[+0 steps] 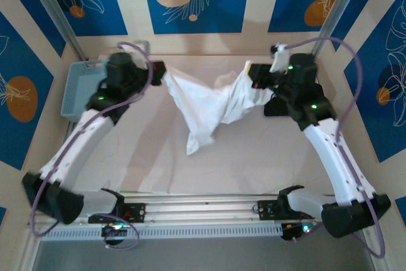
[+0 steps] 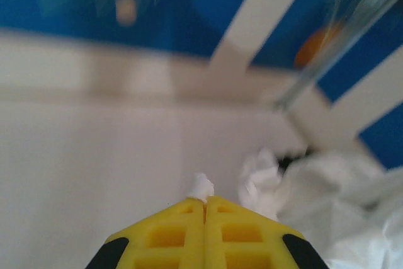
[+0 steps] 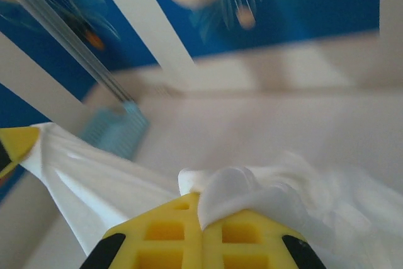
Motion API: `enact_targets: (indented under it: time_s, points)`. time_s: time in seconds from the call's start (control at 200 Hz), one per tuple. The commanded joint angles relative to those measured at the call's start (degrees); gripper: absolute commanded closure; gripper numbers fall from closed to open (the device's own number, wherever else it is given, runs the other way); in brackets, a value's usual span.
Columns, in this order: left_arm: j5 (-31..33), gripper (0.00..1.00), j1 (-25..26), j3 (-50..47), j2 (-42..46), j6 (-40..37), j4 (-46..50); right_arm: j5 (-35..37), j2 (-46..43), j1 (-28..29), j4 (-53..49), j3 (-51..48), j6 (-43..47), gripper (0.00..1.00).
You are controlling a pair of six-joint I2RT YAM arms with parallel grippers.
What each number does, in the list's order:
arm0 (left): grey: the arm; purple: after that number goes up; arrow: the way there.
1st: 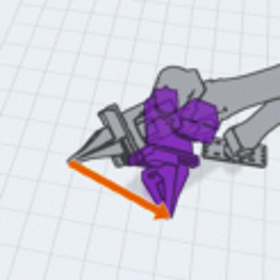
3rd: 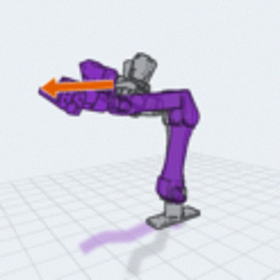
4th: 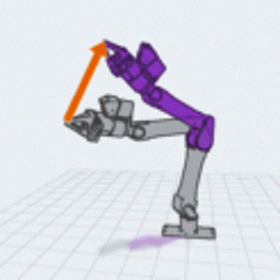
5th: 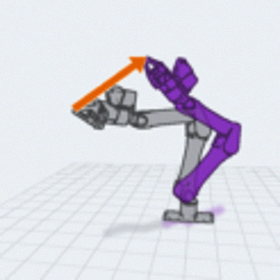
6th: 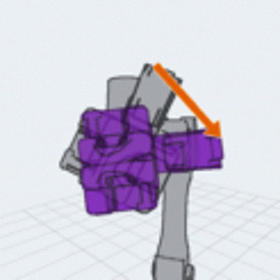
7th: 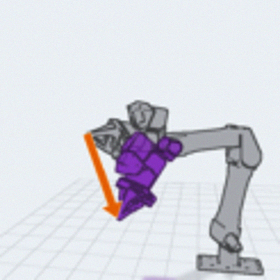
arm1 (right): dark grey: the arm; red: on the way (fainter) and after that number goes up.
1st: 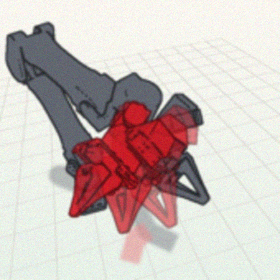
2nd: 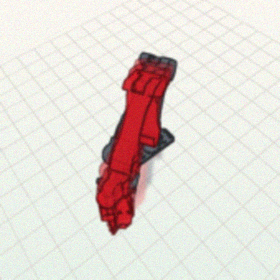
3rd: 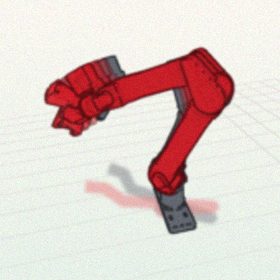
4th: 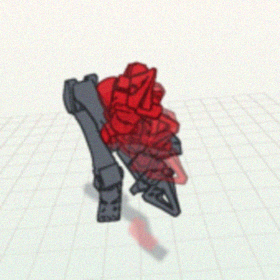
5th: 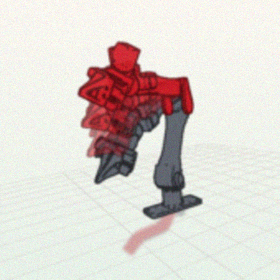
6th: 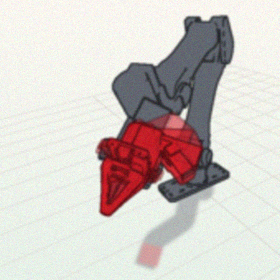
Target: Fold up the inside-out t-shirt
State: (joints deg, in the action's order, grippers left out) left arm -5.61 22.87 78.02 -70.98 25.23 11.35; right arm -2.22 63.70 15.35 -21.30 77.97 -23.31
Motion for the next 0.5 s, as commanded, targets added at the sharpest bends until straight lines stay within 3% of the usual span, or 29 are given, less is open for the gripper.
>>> enact_targets:
  time_s: [0.0, 0.36, 0.495]
  points:
    - [9.14, 1.0, -0.11, 4.5, 4.82, -4.52, 2.15, -4.3, -2.91, -1.98, -2.36, 6.0, 2.55, 1.0]
    - [20.77, 1.0, -0.46, 7.68, 9.53, -12.43, 6.12, -5.32, -4.9, -3.4, -7.06, 10.72, 8.74, 1.0]
    - [18.78, 1.0, -0.46, 8.21, 8.92, -11.86, 7.41, -5.55, -4.76, -3.62, -6.18, 10.17, 9.16, 1.0]
